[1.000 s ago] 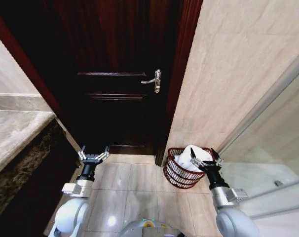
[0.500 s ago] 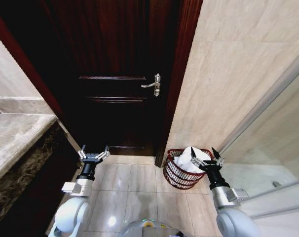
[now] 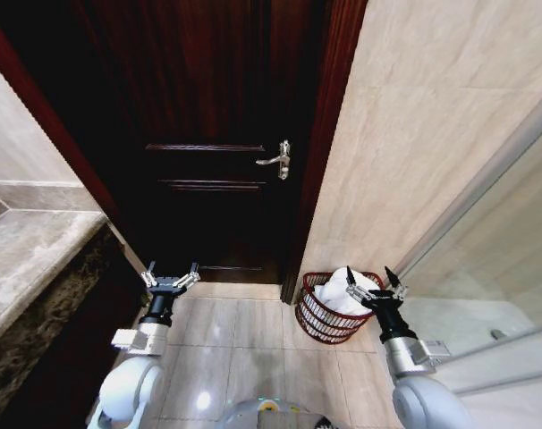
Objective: Discard the used towel into the hamper.
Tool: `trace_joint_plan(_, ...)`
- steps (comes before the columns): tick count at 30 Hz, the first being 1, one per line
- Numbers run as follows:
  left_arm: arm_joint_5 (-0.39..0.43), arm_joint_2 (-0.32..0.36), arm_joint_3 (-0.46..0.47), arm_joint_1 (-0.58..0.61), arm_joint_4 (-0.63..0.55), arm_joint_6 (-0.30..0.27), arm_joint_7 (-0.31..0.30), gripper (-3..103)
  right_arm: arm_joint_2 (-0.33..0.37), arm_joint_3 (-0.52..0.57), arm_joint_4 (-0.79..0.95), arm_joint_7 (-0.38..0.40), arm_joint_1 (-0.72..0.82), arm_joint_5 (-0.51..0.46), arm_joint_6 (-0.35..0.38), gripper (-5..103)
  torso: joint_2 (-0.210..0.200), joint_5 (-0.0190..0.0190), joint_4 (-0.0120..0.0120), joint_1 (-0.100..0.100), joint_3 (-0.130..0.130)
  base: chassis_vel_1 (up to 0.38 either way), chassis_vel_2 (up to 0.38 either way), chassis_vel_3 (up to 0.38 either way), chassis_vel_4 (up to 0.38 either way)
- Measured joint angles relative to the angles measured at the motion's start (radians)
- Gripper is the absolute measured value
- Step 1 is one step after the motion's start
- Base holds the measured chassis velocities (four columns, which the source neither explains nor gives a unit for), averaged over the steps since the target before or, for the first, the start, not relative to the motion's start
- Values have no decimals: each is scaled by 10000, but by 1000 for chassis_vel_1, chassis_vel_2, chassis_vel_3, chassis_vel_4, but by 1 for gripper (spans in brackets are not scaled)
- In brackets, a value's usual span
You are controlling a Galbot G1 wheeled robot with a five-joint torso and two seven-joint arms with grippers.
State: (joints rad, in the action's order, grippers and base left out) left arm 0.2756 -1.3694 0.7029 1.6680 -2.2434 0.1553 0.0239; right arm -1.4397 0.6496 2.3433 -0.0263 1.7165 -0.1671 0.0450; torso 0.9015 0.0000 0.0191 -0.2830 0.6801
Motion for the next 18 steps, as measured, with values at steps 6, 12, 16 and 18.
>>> trace_joint_plan(6,4,-12,5,3,-48,-32,56,100,0,0,0,0,0,0,0,100,273,0,0,-123,151,0,0,0,0)
trace_joint_plan(12,-106,-144,-116,-78,-48,-112,126,100,-1,0,0,-1,0,0,0,100,521,0,0,-238,282,0,0,0,0)
trace_joint_plan(16,-141,-156,-117,-98,-204,-238,128,100,0,1,0,-3,0,-1,0,100,733,1,0,-332,401,0,0,0,0)
trace_joint_plan(18,-141,-160,-105,-91,-259,-271,135,100,-1,1,-1,-5,0,-1,-1,100,859,0,0,-390,468,0,0,0,0)
